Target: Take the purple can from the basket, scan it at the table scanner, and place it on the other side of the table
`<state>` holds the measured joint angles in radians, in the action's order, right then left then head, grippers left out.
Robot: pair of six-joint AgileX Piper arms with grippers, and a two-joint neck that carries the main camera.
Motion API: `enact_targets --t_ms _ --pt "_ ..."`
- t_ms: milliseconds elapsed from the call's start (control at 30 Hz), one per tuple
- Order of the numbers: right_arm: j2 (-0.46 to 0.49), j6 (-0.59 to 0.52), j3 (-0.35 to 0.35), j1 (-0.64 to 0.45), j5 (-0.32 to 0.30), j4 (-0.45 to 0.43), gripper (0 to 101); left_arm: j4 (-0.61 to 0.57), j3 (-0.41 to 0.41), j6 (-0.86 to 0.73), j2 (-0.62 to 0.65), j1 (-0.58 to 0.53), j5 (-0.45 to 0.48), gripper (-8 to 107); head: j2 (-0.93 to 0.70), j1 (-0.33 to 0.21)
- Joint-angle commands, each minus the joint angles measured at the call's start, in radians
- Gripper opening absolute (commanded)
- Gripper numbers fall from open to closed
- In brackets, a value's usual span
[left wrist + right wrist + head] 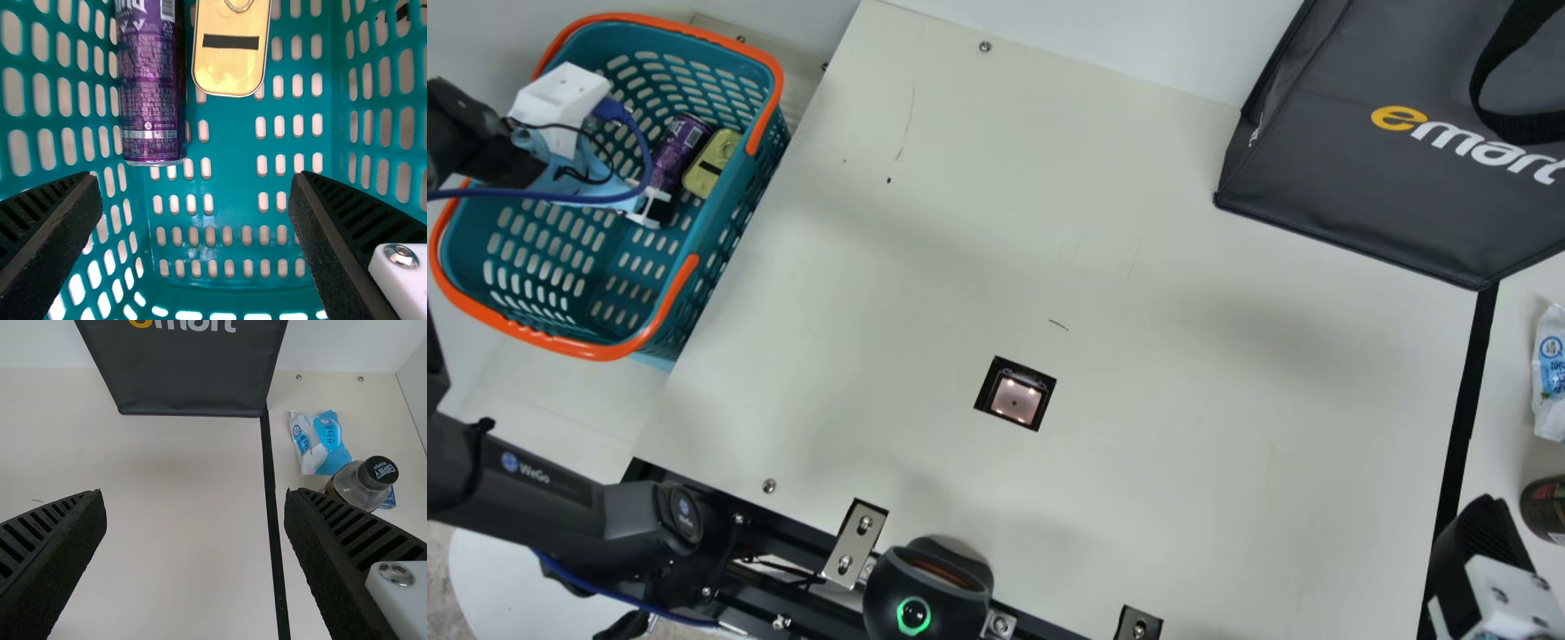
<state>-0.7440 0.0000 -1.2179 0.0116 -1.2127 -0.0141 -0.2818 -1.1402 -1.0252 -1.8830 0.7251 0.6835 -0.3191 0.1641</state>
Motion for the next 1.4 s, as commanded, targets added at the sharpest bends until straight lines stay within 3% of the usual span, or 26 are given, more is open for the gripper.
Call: enact_targets --t_ms 0,333,1000,1367 --pt "0.000 0.000 0.000 0.000 0.000 0.000 95 0.004 0.001 0.001 -0.016 0.001 -0.007 90 -0.002 -0.026" --pt "0.000 0.000 0.000 0.000 0.000 0.000 95 0.034 0.006 0.006 -0.078 -0.003 -0.046 90 -0.002 -0.026" --pt "0.000 0.000 0.000 0.000 -0.001 0.000 95 0.076 0.054 -0.012 -0.151 -0.055 -0.284 90 -0.002 -0.026" --pt "0.000 0.000 0.000 0.000 -0.001 0.000 95 0.121 0.047 0.040 -0.210 -0.070 -0.369 90 -0.002 -0.026"
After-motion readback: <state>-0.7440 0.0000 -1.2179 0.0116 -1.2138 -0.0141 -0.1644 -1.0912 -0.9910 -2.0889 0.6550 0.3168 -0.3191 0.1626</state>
